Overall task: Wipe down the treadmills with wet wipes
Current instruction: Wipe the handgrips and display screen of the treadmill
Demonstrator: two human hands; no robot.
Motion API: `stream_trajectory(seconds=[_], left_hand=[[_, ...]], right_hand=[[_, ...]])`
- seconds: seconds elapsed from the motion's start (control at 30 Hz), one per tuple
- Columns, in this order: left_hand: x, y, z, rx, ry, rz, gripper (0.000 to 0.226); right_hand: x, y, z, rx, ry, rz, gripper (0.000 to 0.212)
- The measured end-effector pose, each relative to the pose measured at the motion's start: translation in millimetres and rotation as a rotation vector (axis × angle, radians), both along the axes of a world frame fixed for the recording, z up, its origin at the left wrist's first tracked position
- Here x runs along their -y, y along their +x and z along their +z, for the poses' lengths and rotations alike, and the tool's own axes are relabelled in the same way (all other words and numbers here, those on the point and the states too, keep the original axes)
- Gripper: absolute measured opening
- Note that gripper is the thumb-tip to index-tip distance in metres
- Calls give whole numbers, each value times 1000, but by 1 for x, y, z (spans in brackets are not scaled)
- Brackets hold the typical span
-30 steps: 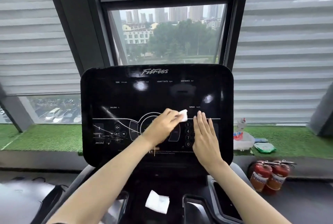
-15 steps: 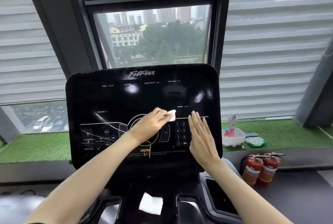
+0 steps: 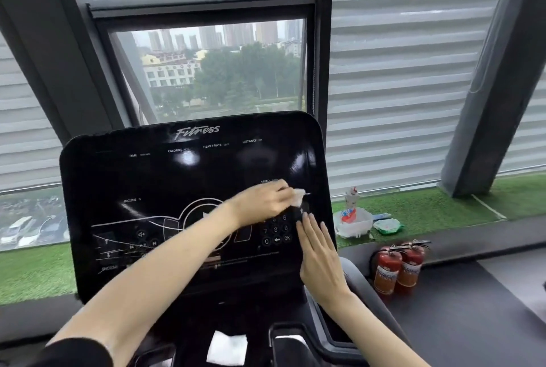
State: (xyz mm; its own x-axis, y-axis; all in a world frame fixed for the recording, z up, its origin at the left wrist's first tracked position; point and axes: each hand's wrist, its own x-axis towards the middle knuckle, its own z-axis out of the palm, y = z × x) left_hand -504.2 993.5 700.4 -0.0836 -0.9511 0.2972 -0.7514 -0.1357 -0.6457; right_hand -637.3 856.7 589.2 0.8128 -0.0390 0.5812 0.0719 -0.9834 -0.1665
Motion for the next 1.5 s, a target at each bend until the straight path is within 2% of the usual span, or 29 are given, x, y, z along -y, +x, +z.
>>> stream_trajectory(seconds=[0.07,0.17,0.23,0.3,0.37,0.43,0.5,0.57,0.67,0.73,0.77,0.87,0.93,1.03,1.1,1.17,1.23,1.33,1.4,1.5], left_hand=[[-6,18,20,6,-174,53,44],[5,21,37,-322,-639,269,59],[21,7,28,-472,-711,311,58],[30,-8,-3,-440,-555,281,53],[25,-23,-39,-378,-291,169,46],[11,-34,-65,-178,21,18,37],[0,-33,-67,-23,172,-94,31],[2,-26,-51,27,90,-101,34],[14,-19,-29,-144,-261,67,42],[20,-26,-34,-243,-375,130,48],[21,-31,-45,-248,-317,117,50],[11,-48,-84,-202,95,-39,38],[6,-47,-84,-141,196,-61,34],[11,-39,-62,-179,10,-17,38],[13,-39,-49,-294,-214,101,45],[16,-47,-53,-427,-336,178,51],[19,-59,-71,-491,-214,147,59],[14,-71,-90,-528,60,85,43],[5,-67,-83,-564,99,80,42],[-6,-58,-61,-501,81,68,47]], right_hand=[[0,-4,-5,4,-7,9,70],[-3,-10,-13,13,-5,2,70],[-5,-14,-21,36,-4,-9,67],[-7,-19,-29,87,1,-26,61],[-9,-22,-36,135,6,-37,55],[-11,-25,-41,149,6,-35,52],[-12,-26,-43,133,-5,-30,50],[-13,-28,-44,122,-22,-32,49],[-15,-32,-49,105,-33,-34,50],[-15,-35,-53,83,-22,-38,51],[-15,-36,-55,75,-15,-38,52],[-13,-37,-57,99,2,-29,49],[-12,-38,-58,142,10,-27,44],[-11,-38,-56,157,8,-23,46],[-11,-38,-54,144,2,-27,48],[-12,-37,-52,135,10,-33,49],[-12,-36,-51,136,53,-24,48],[-13,-38,-49,136,121,-2,39],[-13,-38,-48,151,141,0,38],[-14,-39,-49,157,168,-6,44]])
